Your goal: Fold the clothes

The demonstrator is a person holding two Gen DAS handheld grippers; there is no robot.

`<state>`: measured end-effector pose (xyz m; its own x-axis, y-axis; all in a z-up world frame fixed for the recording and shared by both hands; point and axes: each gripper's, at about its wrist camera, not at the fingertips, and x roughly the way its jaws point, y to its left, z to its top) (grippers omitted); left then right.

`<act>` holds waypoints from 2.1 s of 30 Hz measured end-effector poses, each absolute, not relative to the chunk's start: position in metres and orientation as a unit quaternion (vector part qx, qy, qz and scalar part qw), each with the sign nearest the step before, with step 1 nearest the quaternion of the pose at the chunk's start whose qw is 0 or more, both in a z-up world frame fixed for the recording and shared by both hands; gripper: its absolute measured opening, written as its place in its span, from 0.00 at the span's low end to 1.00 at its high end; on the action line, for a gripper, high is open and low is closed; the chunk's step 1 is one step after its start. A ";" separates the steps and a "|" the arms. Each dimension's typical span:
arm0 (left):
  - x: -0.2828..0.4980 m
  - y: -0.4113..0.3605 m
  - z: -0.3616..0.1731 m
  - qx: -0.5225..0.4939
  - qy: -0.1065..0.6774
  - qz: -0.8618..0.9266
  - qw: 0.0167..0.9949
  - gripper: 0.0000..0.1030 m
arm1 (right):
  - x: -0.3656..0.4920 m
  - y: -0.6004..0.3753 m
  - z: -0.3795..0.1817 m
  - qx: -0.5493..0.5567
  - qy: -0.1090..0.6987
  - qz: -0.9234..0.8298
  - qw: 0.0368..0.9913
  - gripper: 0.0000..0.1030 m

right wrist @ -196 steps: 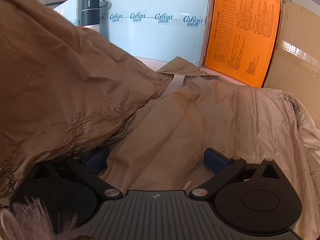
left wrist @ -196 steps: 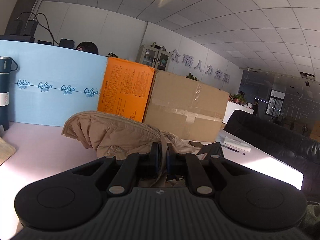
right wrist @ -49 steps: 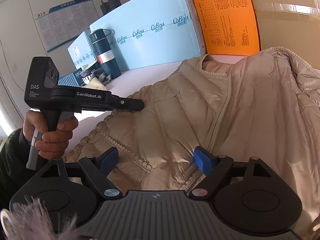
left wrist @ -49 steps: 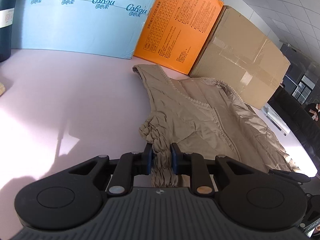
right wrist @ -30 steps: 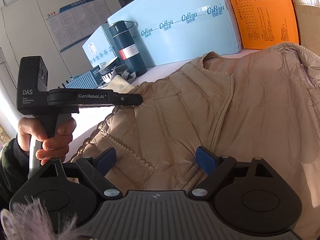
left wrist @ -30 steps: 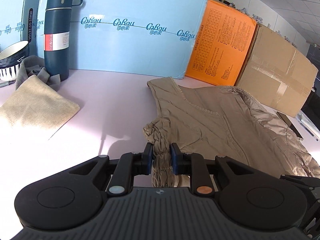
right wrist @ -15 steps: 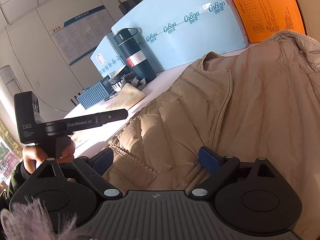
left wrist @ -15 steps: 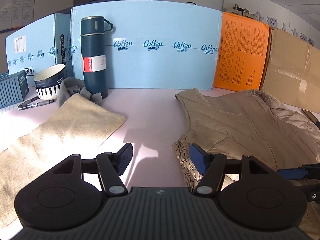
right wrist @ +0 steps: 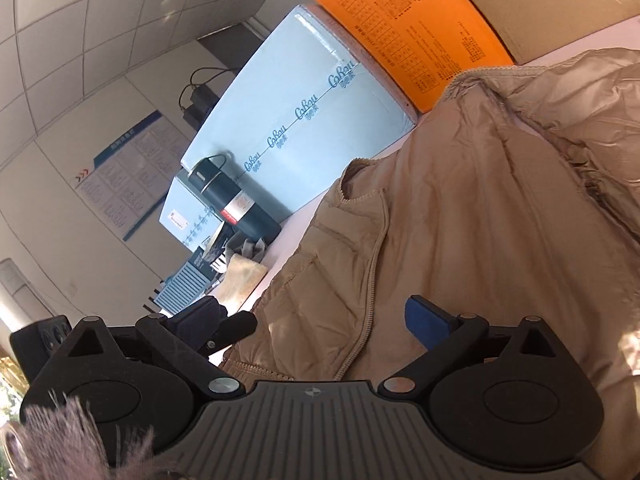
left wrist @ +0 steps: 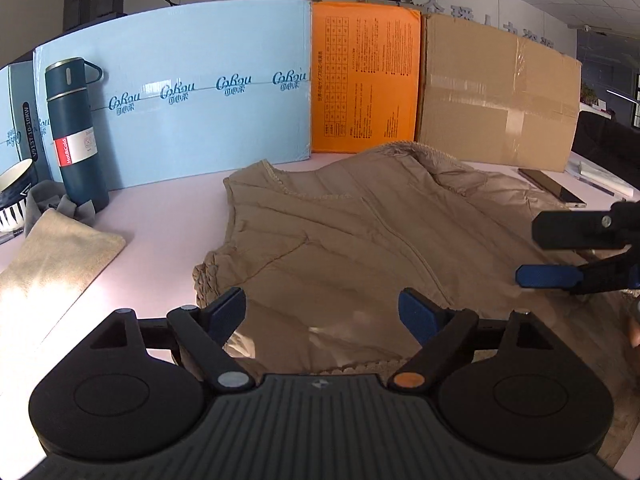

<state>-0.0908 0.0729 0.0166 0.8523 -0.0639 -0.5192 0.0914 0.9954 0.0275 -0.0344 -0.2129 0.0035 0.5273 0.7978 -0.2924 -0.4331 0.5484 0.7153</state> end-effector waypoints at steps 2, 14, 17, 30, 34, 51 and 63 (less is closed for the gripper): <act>-0.087 0.069 0.008 0.035 0.282 -0.040 0.958 0.80 | -0.042 -0.233 0.003 0.300 0.311 0.359 0.827 0.98; -0.102 0.044 0.046 0.054 0.250 -0.079 0.963 0.83 | -0.106 -0.337 0.016 0.263 0.255 0.296 0.882 1.00; -0.096 0.022 0.058 0.055 0.254 -0.112 0.959 0.83 | -0.112 -0.364 0.017 0.269 0.226 0.259 0.900 1.00; -0.028 -0.105 0.042 0.063 0.342 -0.207 0.914 0.83 | -0.141 -0.463 -0.002 0.406 0.210 0.125 0.881 1.00; -0.002 -0.134 0.019 0.068 0.364 -0.199 0.907 0.83 | -0.152 -0.477 0.000 0.413 0.219 0.112 0.877 1.00; 0.002 -0.140 -0.001 0.069 0.327 -0.193 0.922 1.00 | -0.087 -0.461 -0.012 0.361 0.283 0.130 0.879 1.00; 0.003 -0.140 0.001 0.064 0.327 -0.196 0.922 1.00 | -0.056 -0.434 -0.014 0.300 0.258 0.117 0.911 0.96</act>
<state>0.0030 -0.1399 0.0011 0.7089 -0.3202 -0.6285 0.4036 0.9149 -0.0109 -0.0560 -0.4336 -0.0135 0.8392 0.3682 -0.4001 -0.0586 0.7928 0.6066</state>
